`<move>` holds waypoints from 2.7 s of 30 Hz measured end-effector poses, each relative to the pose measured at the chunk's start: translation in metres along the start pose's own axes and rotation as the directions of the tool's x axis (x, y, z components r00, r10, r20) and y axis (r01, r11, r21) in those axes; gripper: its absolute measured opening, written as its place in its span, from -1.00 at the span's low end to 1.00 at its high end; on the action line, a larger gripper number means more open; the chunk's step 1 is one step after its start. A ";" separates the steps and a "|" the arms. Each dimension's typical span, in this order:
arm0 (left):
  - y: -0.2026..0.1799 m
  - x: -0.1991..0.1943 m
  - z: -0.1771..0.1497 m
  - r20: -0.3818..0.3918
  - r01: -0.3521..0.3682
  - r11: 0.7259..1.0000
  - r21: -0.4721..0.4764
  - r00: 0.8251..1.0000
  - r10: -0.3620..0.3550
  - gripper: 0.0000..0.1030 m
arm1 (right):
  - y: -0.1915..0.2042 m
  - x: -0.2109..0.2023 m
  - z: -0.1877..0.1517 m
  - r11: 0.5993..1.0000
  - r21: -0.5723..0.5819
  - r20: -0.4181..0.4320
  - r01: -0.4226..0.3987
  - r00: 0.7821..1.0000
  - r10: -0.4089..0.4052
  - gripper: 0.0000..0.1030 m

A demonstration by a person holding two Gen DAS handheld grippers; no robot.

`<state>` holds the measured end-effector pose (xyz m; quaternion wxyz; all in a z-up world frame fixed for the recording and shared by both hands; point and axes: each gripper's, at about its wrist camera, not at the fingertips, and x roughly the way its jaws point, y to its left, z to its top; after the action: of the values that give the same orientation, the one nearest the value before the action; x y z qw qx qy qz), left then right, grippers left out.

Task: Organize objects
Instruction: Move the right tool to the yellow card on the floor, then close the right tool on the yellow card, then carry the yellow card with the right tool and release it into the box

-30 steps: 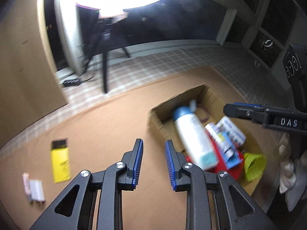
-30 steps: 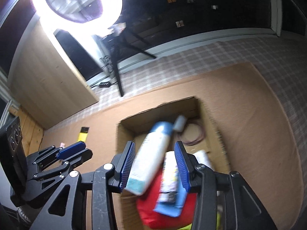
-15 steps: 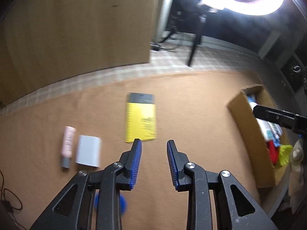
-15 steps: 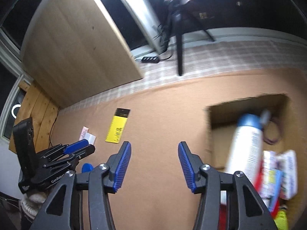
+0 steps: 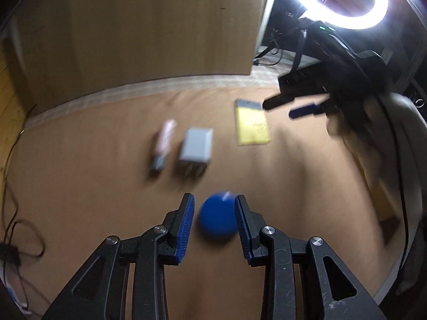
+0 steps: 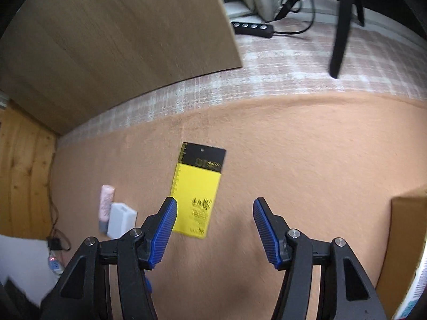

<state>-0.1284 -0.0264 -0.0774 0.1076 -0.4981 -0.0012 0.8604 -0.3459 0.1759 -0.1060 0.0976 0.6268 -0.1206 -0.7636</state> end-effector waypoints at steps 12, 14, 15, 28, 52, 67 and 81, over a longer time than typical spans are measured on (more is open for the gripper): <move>0.083 -0.040 -0.079 -0.001 -0.081 0.991 -0.108 0.997 0.081 -0.29 | 0.038 0.035 0.010 0.989 -0.006 -0.029 0.150 0.988 -0.150 0.08; 0.089 -0.048 -0.086 0.009 -0.083 0.990 -0.115 0.996 0.085 -0.29 | 0.043 0.037 0.011 0.985 -0.001 -0.031 0.175 0.984 -0.175 0.08; 0.093 -0.051 -0.088 0.014 -0.080 0.989 -0.122 0.997 0.082 -0.29 | 0.046 0.039 0.011 0.982 -0.005 -0.032 0.187 0.982 -0.187 0.08; 0.121 -0.068 -0.100 0.031 -0.088 0.982 -0.166 0.995 0.094 -0.29 | 0.077 0.049 0.001 0.948 -0.140 -0.029 0.285 0.956 -0.291 -0.03; 0.015 -0.070 -0.056 0.058 -0.010 1.000 -0.002 0.998 0.010 -0.29 | -0.038 -0.119 -0.122 0.989 -0.106 0.152 0.100 0.985 -0.083 -0.04; -0.078 -0.051 -0.032 0.046 0.068 0.993 0.100 0.996 -0.073 -0.29 | -0.162 -0.163 -0.176 0.952 -0.030 0.191 0.304 0.937 -0.293 -0.04; -0.096 -0.053 -0.030 0.039 0.080 0.989 0.121 0.996 -0.085 -0.29 | -0.178 -0.148 -0.188 0.940 -0.030 0.178 0.339 0.927 -0.329 0.00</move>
<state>-0.0593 0.0545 -0.0371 0.1726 -0.4711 0.0271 0.8646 -0.1323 0.3784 -0.0573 -0.0255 0.5672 0.0031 -0.8232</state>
